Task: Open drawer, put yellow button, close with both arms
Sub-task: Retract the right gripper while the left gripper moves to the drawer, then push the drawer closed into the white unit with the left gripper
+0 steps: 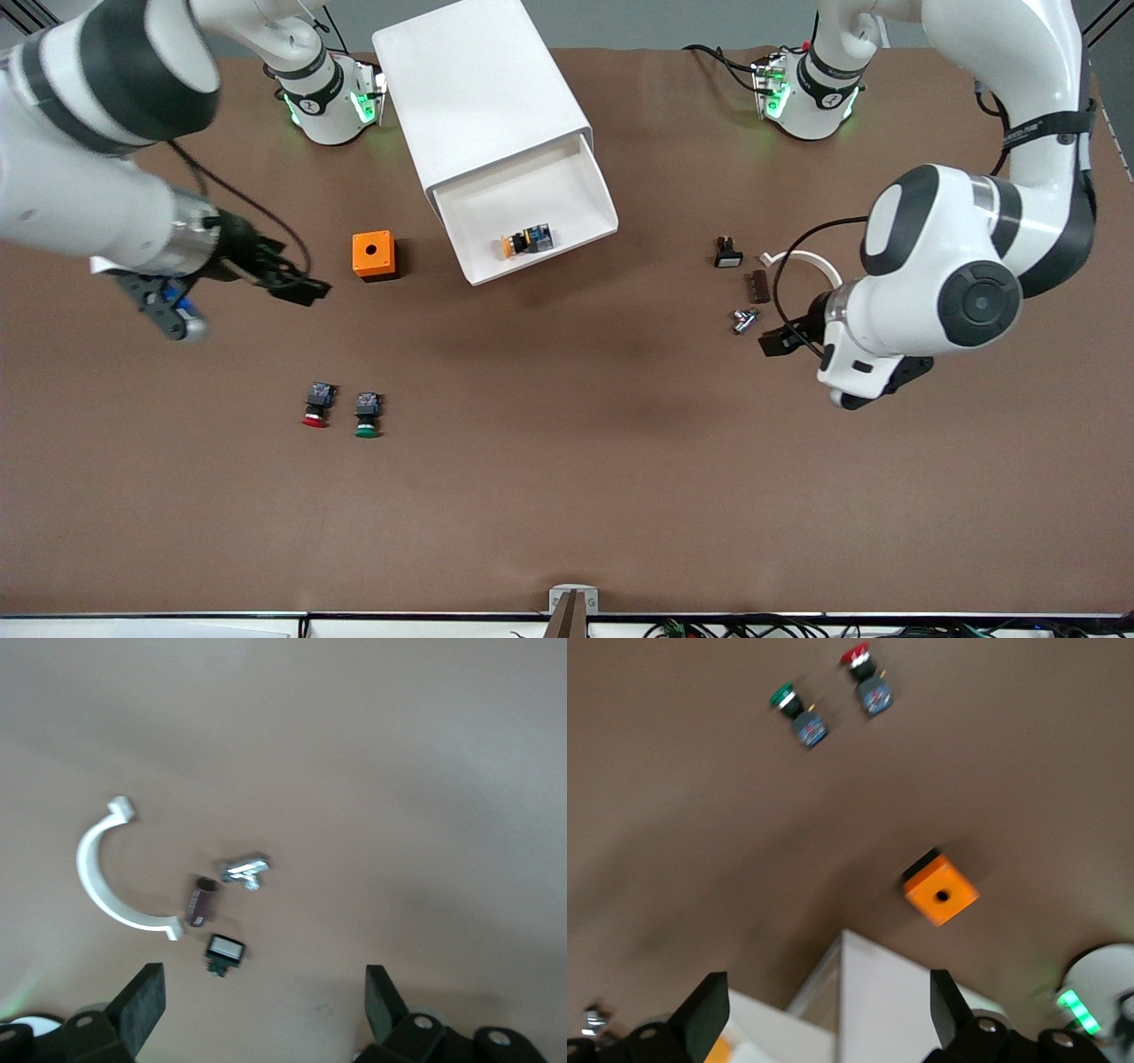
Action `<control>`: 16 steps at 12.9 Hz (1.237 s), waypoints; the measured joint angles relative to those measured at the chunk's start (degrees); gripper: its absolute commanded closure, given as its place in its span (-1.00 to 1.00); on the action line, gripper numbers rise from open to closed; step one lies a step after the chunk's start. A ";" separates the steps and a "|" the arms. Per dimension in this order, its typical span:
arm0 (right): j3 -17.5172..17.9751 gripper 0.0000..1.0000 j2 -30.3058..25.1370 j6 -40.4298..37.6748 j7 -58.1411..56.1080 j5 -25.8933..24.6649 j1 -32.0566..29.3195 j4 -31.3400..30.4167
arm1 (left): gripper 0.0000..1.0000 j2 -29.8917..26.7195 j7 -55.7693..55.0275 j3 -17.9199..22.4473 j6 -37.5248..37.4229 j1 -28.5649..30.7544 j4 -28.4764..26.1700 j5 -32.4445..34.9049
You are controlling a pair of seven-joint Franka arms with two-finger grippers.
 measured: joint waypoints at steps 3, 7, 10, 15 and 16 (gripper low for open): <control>-0.27 -1.00 -0.09 -1.16 -18.87 -8.25 -6.57 0.69 | -0.99 0.79 0.00 -4.55 3.50 -2.17 -0.63 0.04; -0.23 -1.00 -2.73 -1.53 -31.11 -11.70 -9.47 1.29 | -1.00 3.46 -1.81 -5.01 5.73 -8.98 -0.86 0.04; 0.34 -1.00 -5.11 -1.73 -36.11 -13.23 -10.44 1.31 | -1.00 5.96 -5.79 -5.12 10.65 -13.25 -0.92 0.05; 0.57 -1.00 -8.77 0.29 -38.49 -13.36 -11.34 -2.10 | -1.00 8.35 -13.16 -5.31 14.10 -19.78 -0.93 0.04; 0.58 -1.00 -9.57 1.68 -39.91 -13.62 -11.37 -3.75 | -1.00 8.35 -13.38 -5.75 13.93 -20.25 -0.93 0.01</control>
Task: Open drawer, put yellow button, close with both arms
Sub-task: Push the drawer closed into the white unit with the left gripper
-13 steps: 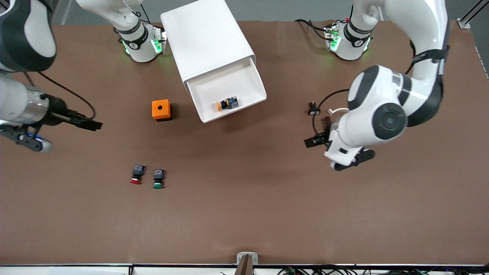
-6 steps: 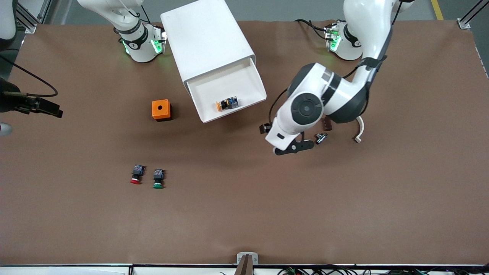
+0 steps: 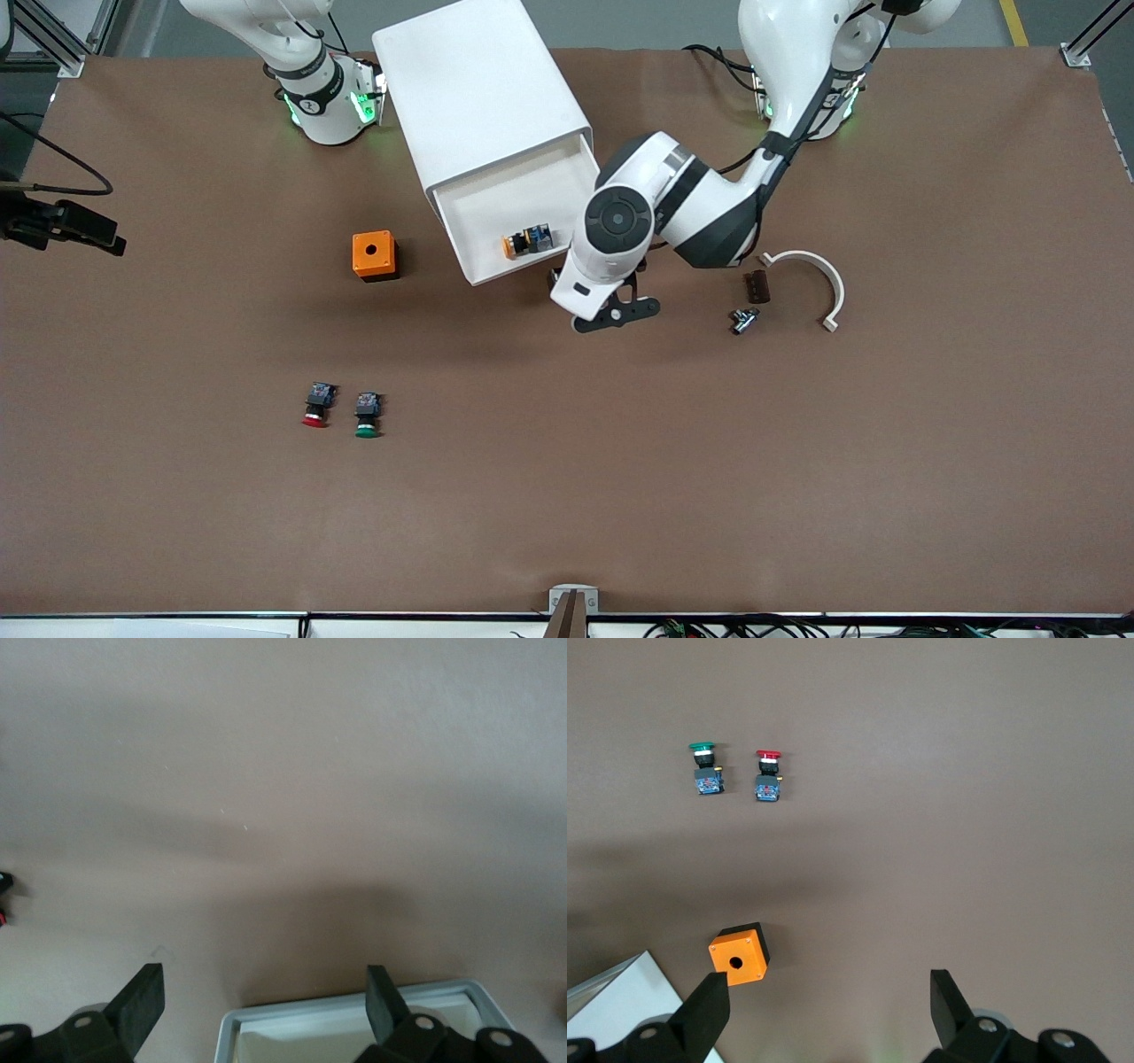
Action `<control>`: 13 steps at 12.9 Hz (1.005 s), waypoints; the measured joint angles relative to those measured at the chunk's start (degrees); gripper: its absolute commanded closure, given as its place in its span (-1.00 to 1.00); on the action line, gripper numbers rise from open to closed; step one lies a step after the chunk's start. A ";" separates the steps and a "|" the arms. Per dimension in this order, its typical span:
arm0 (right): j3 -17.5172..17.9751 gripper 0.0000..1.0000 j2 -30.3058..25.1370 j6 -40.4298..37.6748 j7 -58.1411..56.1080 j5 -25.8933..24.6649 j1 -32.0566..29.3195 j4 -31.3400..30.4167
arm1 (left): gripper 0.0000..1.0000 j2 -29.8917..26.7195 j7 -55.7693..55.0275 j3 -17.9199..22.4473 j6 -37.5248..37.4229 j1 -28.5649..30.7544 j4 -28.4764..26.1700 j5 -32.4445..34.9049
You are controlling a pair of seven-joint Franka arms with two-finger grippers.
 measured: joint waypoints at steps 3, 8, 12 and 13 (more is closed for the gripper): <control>0.02 -1.00 -0.86 2.56 -2.47 -0.25 -1.12 -2.23 | -1.00 -0.01 -2.38 -3.47 -2.48 -0.12 0.02 -0.97; 0.43 -1.00 -1.24 1.97 -3.17 -0.10 -2.23 -1.95 | -1.00 0.01 -4.89 -8.38 -7.84 -0.29 -0.04 -2.39; 0.79 -1.00 -1.51 1.82 -3.20 0.02 -2.23 -1.78 | -1.00 0.88 -5.37 -9.38 -9.61 -1.71 -0.34 -5.19; 0.80 -1.00 -1.51 1.99 -3.23 0.04 -2.23 -1.74 | -1.00 1.25 -5.45 -9.40 -9.63 -2.27 -0.34 -5.37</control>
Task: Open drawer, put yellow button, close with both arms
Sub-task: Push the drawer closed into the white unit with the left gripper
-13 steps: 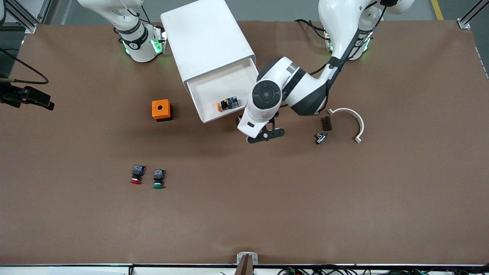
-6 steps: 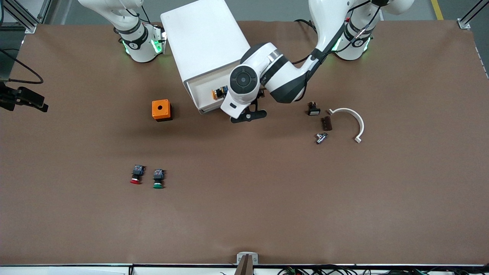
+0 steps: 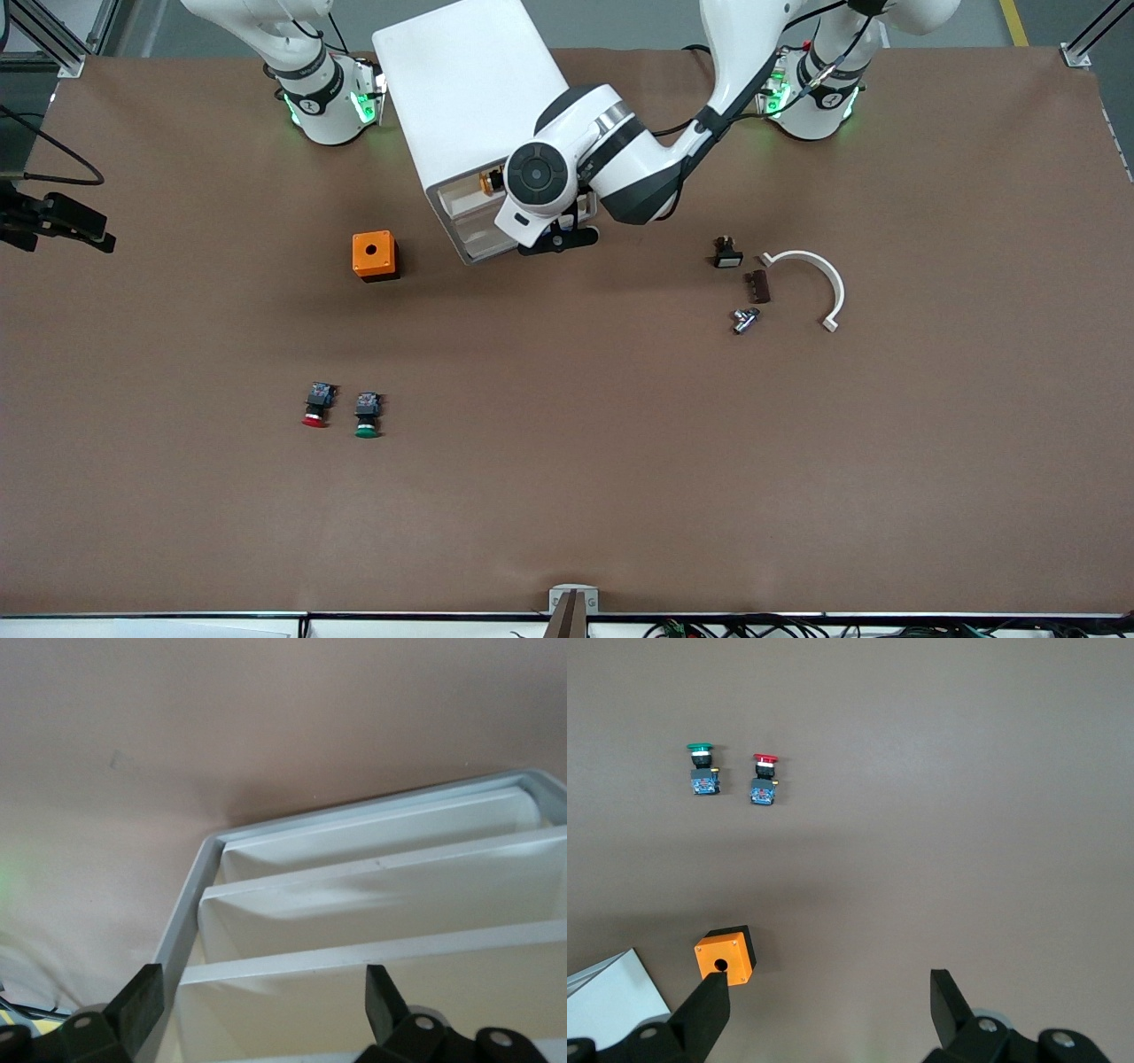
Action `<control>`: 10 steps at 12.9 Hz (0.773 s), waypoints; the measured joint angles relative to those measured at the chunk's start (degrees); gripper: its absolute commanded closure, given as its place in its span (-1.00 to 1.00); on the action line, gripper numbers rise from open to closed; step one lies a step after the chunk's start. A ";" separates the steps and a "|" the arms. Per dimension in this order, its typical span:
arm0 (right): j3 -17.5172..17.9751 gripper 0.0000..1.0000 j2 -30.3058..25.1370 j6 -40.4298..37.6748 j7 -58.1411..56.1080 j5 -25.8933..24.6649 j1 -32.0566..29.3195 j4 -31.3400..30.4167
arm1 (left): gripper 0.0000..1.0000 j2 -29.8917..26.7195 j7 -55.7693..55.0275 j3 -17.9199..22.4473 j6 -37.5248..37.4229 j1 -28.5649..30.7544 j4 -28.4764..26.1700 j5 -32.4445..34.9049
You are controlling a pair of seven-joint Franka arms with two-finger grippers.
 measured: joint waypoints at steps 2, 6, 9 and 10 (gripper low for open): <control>-0.01 -1.00 0.00 0.93 0.00 0.02 -0.05 0.09 | -1.00 0.52 -0.03 -0.01 -0.04 -0.59 0.01 -0.37; 0.91 -1.00 0.00 2.18 -0.06 0.05 -1.05 0.06 | -1.00 0.56 -0.09 -0.02 -0.14 -0.93 0.10 -0.59; 3.83 -1.00 0.00 2.37 -0.06 0.06 -3.24 -0.30 | -1.00 0.57 -0.39 0.49 -0.21 0.24 0.13 0.06; 4.01 -1.00 0.00 2.37 -0.06 0.06 -3.25 -0.32 | -1.00 0.54 -0.40 0.78 -0.19 1.95 0.30 1.53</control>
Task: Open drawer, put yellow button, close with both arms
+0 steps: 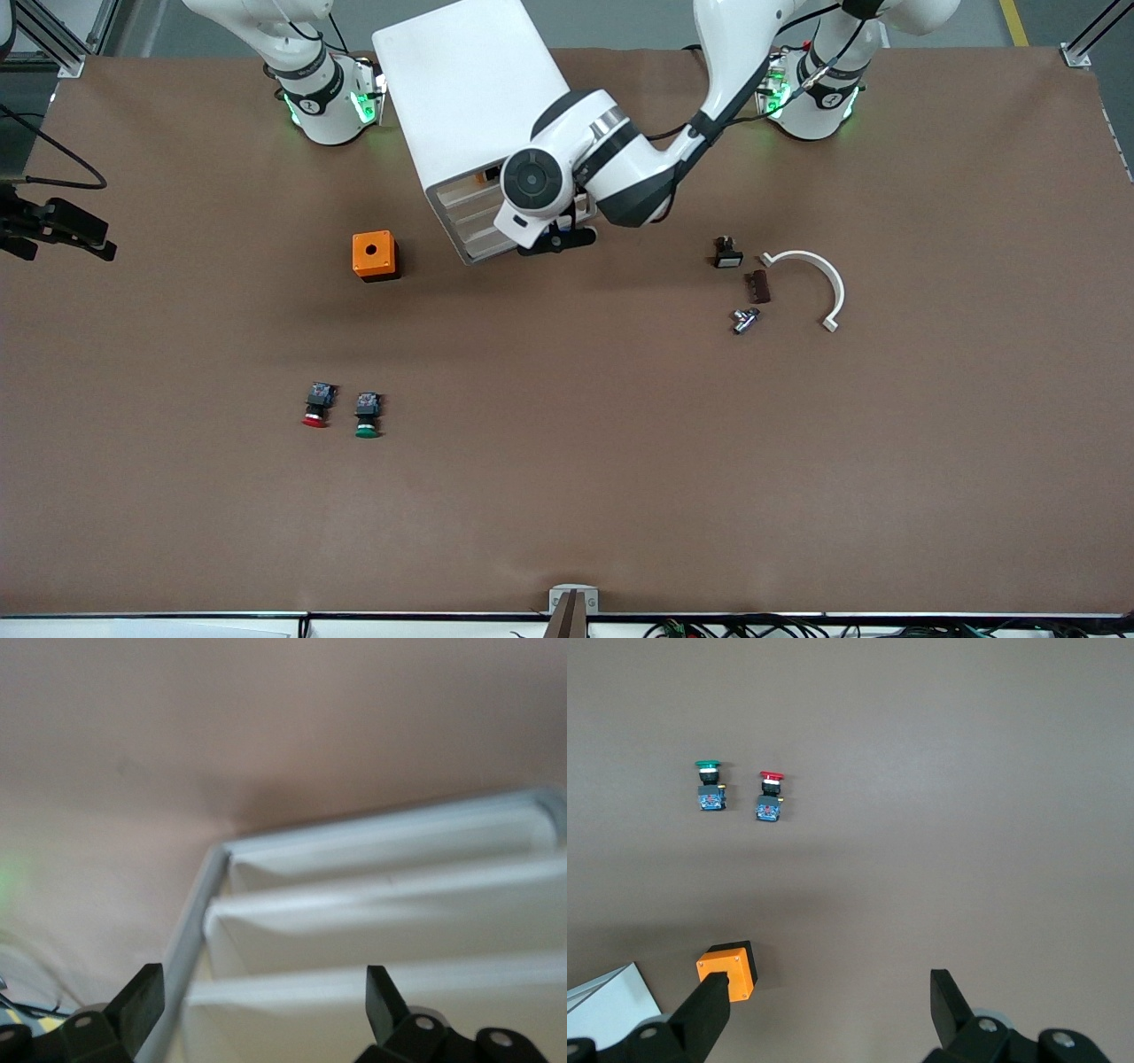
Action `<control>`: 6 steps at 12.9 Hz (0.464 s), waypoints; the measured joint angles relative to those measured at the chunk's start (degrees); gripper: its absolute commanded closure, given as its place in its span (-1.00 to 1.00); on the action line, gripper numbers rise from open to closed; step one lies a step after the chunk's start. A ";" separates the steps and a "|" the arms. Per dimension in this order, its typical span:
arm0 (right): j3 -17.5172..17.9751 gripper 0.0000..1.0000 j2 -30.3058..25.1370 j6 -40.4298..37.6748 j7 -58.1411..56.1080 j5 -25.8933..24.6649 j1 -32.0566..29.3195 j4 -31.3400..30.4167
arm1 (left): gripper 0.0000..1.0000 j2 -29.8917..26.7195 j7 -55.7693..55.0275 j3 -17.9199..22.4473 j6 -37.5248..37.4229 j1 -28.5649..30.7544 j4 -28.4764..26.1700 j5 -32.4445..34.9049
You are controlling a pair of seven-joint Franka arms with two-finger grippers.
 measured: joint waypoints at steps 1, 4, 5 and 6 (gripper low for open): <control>0.10 -1.00 0.00 0.00 0.00 0.00 0.00 -0.01 | -1.00 -0.21 0.00 0.19 -0.01 2.73 0.39 1.92; 0.19 -1.00 0.00 0.00 0.00 0.00 -0.02 -0.03 | -1.00 -2.87 1.07 0.25 -2.01 13.98 1.52 8.28; 0.20 -1.00 0.00 0.00 0.00 0.00 -0.03 -0.04 | -1.00 -4.35 2.04 0.21 -2.51 17.18 1.72 10.24; 0.20 -1.00 0.00 0.00 0.00 0.00 -0.05 -0.04 | -1.00 -6.06 3.13 0.22 -2.75 19.77 1.78 12.30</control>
